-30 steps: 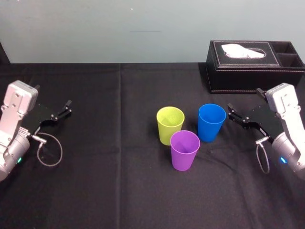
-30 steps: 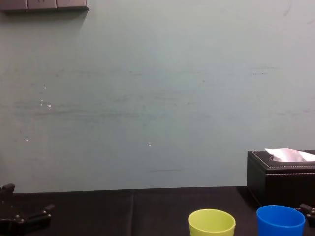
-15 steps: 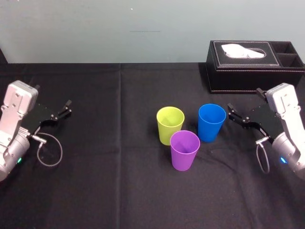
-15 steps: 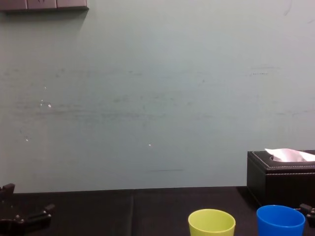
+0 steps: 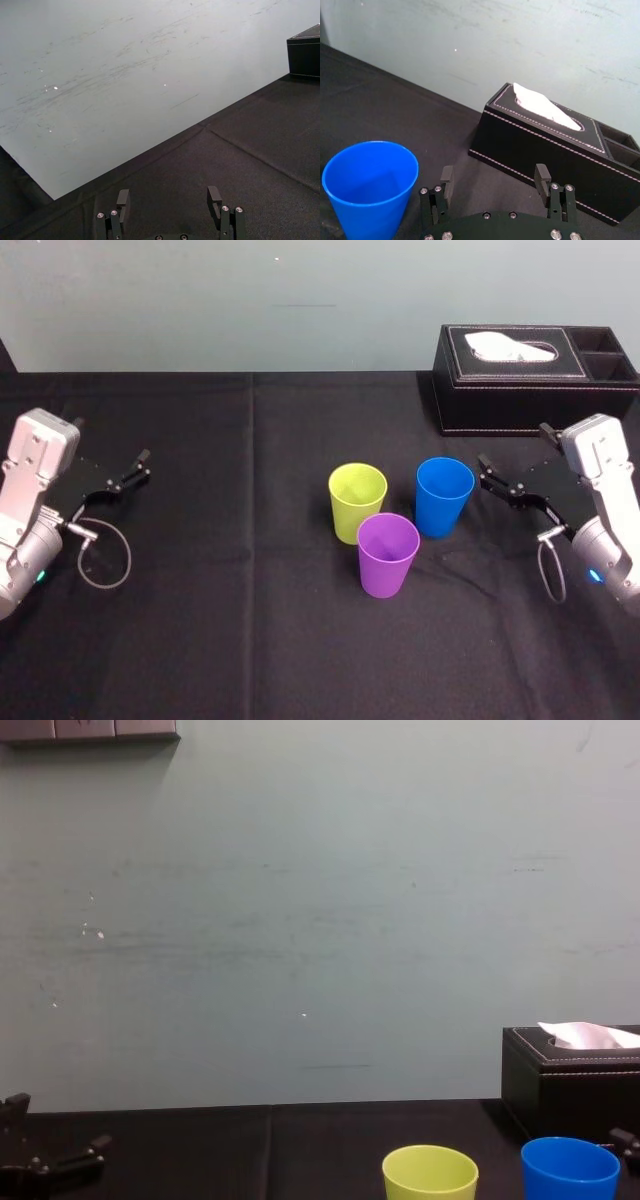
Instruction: Stack the three plastic cups sequentially using one hand.
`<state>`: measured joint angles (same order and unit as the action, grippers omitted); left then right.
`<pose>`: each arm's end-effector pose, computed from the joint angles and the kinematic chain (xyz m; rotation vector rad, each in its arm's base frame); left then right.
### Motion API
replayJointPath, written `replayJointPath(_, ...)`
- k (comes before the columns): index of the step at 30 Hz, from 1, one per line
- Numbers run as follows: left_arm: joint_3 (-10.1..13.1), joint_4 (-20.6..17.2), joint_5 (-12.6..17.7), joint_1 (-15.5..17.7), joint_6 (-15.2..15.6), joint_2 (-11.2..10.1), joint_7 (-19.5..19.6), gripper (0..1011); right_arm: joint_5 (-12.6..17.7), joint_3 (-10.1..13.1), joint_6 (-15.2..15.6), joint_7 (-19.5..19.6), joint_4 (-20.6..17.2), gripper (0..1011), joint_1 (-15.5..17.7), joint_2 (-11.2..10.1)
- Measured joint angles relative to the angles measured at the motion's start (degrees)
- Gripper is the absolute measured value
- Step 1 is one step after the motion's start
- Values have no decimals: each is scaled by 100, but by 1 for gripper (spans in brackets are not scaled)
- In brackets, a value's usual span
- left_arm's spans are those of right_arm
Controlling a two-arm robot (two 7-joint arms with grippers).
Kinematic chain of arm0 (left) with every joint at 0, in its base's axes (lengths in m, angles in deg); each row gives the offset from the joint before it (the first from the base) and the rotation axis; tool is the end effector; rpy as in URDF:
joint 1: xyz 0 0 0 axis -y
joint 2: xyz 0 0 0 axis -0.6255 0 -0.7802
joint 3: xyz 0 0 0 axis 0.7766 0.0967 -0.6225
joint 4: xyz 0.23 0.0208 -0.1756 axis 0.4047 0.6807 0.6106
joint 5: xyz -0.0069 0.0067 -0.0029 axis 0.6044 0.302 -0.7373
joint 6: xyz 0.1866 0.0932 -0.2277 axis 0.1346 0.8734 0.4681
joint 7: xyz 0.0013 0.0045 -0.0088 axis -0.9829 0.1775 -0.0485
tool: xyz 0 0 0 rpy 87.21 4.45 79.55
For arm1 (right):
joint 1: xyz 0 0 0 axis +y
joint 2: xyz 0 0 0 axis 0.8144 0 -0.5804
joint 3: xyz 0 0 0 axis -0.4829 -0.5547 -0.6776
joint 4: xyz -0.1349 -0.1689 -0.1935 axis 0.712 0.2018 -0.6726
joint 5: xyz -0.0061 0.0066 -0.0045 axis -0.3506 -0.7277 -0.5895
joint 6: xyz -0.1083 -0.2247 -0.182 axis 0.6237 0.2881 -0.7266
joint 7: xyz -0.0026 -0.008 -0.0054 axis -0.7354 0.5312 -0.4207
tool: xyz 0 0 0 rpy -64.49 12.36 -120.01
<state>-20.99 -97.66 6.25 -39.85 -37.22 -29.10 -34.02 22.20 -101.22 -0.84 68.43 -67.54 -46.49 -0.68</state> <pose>0.3580 0.0826 -0.3022 0.3043 -0.2851 1.2480 0.3570 -0.0830 -0.3025 -0.2880 -0.2891 -1.2514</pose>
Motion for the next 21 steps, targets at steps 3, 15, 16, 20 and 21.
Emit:
replayJointPath(3,0,0,0,0,0,0,0,1011,-4,92,-61,4,-64,1003,66,24)
replayJointPath(15,0,0,0,0,0,0,0,1011,36,502,177,130,-709,1003,505,-78)
replayJointPath(16,0,0,0,0,0,0,0,1011,91,576,297,137,-852,1003,600,-107)
replayJointPath(20,0,0,0,0,0,0,0,1011,201,735,569,140,-1193,1003,838,-195)
replayJointPath(21,0,0,0,0,0,0,0,1011,235,796,698,139,-1338,1003,954,-244)
